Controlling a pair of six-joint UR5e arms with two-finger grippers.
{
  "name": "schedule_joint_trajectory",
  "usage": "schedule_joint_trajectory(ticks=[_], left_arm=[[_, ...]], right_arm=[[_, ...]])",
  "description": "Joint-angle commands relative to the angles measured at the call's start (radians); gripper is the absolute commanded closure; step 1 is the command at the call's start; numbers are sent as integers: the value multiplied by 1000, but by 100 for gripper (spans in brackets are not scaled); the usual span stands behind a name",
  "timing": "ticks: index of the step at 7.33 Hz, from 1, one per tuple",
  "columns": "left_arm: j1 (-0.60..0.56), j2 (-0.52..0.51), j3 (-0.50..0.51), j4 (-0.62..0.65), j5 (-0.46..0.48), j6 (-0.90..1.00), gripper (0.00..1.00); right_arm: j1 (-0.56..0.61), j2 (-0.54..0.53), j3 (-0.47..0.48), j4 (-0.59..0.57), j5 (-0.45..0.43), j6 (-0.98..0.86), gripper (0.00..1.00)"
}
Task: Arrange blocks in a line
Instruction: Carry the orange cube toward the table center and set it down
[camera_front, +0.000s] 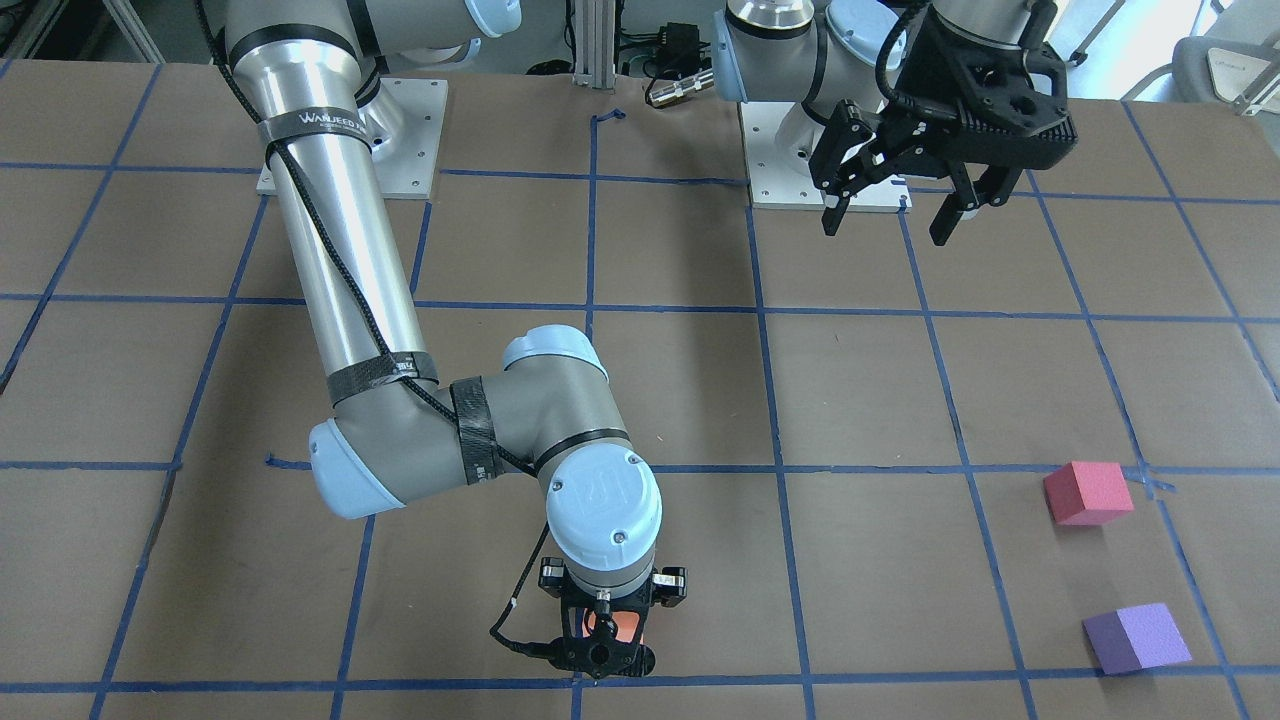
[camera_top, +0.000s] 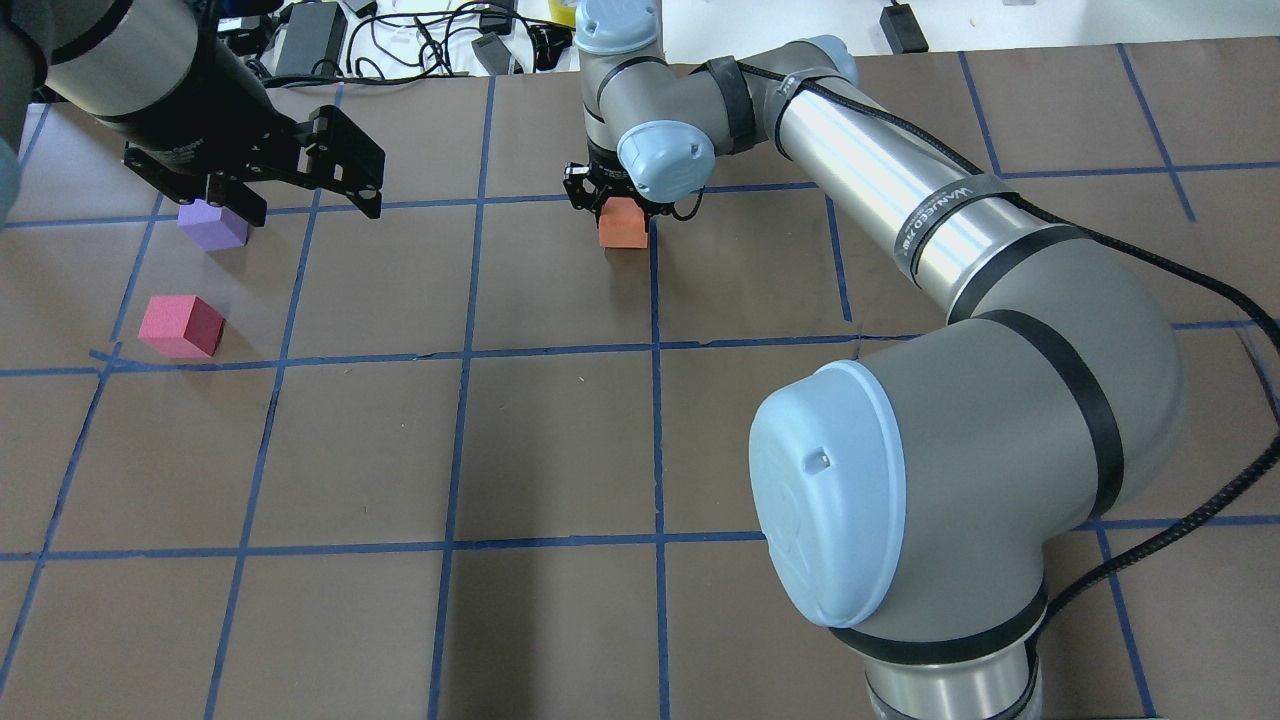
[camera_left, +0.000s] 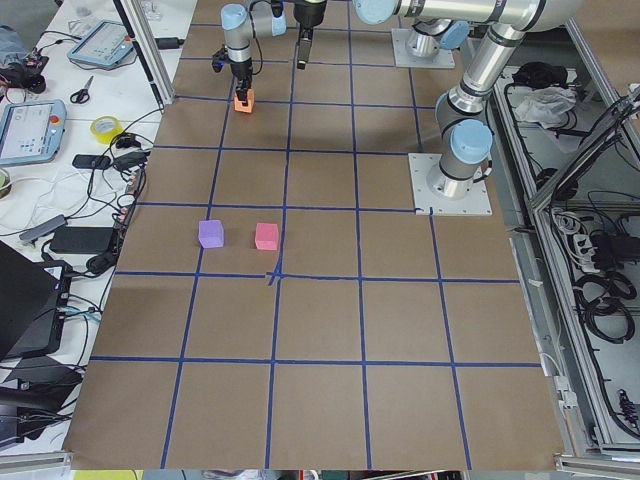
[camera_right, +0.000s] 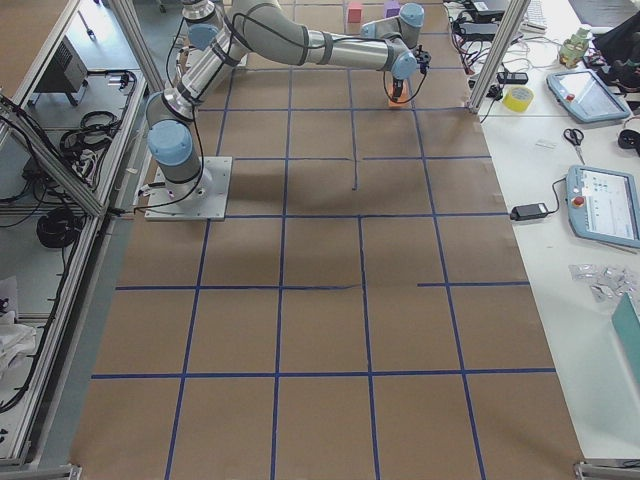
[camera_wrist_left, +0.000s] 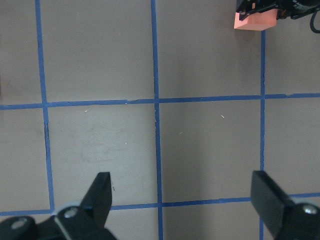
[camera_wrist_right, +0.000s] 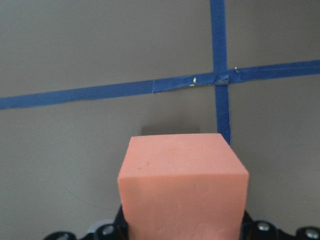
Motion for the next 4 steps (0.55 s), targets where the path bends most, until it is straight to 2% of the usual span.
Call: schedule_joint_trajectory(ticks=[1,2,4], left_arm=[[0,-10,-6,1,-3,9,0],[-8,-3,-8,1,8,12,0],[2,0,-6,1,7,12,0]], right_arm=[[3,0,2,1,0,10,22],[4,-4,2,3,0,11,0],[7,-21,2,4,3,10,0]])
